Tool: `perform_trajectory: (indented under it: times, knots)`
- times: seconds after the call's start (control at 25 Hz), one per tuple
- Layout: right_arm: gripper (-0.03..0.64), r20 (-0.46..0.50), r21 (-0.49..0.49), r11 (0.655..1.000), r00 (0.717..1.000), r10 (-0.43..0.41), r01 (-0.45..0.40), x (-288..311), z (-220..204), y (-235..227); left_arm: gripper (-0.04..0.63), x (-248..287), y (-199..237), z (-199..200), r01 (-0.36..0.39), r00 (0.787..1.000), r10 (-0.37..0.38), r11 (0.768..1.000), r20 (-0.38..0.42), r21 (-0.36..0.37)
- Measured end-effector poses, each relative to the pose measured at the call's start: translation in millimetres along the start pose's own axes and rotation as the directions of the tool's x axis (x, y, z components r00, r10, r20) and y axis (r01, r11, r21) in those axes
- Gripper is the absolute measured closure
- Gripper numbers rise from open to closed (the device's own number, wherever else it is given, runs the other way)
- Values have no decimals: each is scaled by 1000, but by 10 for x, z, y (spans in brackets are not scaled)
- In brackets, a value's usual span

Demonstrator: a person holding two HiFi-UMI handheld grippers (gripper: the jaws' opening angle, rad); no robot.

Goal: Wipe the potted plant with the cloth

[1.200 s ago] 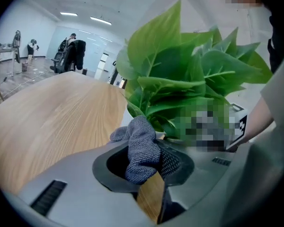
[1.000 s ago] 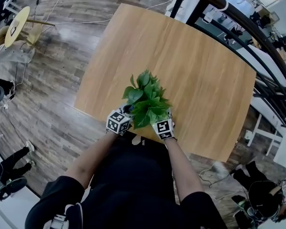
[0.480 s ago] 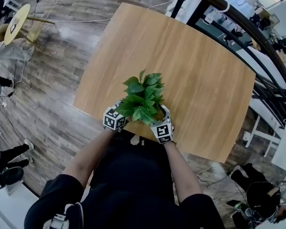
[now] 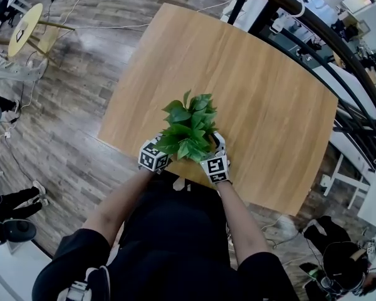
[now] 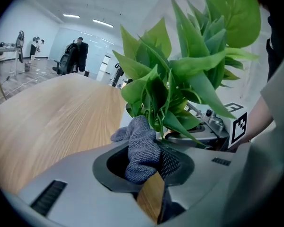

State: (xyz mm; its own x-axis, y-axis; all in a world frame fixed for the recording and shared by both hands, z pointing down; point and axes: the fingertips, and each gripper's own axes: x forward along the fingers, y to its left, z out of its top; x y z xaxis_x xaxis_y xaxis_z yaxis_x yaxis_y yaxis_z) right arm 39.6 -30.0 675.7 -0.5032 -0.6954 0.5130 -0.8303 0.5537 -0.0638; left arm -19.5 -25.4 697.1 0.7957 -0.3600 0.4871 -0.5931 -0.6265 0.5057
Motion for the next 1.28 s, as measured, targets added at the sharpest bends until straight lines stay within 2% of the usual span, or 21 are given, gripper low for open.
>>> perform_trajectory:
  times: [0.2, 0.32, 0.4, 0.56, 0.76, 0.84, 1.08, 1.16, 1.28]
  knots:
    - [342, -16, 22, 999, 999, -31, 32, 42, -9, 9, 472, -57, -113, 75, -21, 1000, 22, 995, -8, 101]
    - [342, -10, 31, 999, 999, -33, 33, 36, -16, 27, 472, -119, -147, 212, -50, 999, 51, 994, -2, 96]
    - [342, -14, 15, 1000, 1000, -23, 23, 30, -35, 47, 472, -129, -80, 165, -73, 997, 73, 994, 9, 86]
    - [342, -19, -9, 1000, 1000, -13, 13, 50, -29, 61, 472, -94, 15, 91, -76, 997, 74, 990, 17, 119]
    - [342, -27, -70, 995, 997, 70, -72, -32, -75, 323, 472, -118, 63, 104, -104, 994, 102, 993, 42, 54]
    - [342, -30, -78, 992, 995, 93, -95, -60, -105, 393, 472, -131, 77, 121, -112, 993, 109, 992, 51, 65]
    - [341, -39, -45, 998, 998, -48, 46, -30, -115, -44, 472, -172, 162, 93, -153, 987, 150, 987, 59, 49]
    - [341, -28, -83, 996, 999, -30, 27, -3, -29, -108, 472, -168, 138, 138, -153, 987, 151, 987, 62, 39]
    - [341, -10, -132, 990, 999, 43, -44, 57, 80, -63, 472, -156, 132, 167, -158, 985, 155, 987, 76, 27]
